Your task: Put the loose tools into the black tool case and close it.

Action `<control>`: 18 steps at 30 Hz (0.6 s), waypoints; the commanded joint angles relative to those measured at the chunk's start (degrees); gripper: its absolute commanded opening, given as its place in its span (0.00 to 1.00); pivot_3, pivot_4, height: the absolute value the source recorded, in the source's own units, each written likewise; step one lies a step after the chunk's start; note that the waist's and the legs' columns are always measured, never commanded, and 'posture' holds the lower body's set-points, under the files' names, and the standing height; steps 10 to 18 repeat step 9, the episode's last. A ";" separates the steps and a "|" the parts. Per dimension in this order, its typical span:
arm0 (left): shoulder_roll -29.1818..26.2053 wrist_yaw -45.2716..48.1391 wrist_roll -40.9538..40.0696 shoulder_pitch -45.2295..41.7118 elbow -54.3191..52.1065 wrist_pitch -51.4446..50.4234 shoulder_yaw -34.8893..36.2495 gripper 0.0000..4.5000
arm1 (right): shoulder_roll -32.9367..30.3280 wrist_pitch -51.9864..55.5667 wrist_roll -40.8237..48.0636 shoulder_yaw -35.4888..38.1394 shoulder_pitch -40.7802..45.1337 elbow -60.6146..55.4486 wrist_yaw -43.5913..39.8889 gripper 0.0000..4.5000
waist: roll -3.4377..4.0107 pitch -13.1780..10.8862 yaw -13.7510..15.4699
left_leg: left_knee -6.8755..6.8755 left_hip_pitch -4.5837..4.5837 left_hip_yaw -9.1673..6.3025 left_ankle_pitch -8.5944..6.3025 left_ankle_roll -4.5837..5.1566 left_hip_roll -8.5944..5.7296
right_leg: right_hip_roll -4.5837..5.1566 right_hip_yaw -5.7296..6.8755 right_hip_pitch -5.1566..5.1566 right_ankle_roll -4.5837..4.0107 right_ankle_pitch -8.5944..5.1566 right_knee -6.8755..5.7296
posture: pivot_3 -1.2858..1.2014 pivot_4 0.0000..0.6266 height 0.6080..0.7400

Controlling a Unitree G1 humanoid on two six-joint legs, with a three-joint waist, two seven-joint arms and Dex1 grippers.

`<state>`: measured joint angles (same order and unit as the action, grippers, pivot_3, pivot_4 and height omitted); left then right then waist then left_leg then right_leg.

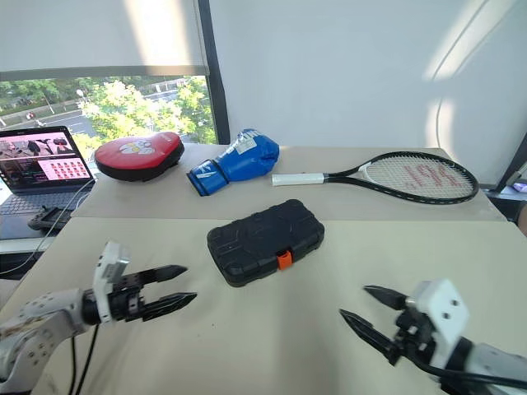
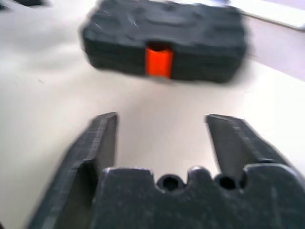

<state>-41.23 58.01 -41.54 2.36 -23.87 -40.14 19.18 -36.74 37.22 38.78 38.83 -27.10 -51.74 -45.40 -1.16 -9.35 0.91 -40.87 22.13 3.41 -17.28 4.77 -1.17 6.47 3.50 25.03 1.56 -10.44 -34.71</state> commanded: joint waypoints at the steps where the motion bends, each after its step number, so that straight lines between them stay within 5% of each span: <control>1: -1.78 -0.09 -0.48 4.74 -3.64 1.78 4.76 1.00 | -1.10 -2.92 3.04 8.09 -3.54 -2.08 -2.90 0.99 | 0.03 -0.01 0.06 | 0.00 -0.05 0.00 -0.07 -0.15 0.02 | 0.07 -0.05 -0.02 0.03 -0.02 0.00 | 0.52 0.24 1.00; 18: -2.28 0.25 0.81 11.17 -4.27 5.17 5.70 1.00 | -2.76 -4.94 2.54 10.41 -6.33 -0.04 -3.96 0.99 | 0.06 -0.02 0.57 | 0.01 -0.16 0.03 -0.21 -0.49 0.10 | 0.06 -0.17 0.00 -0.17 -0.16 -0.11 | 0.52 0.24 1.00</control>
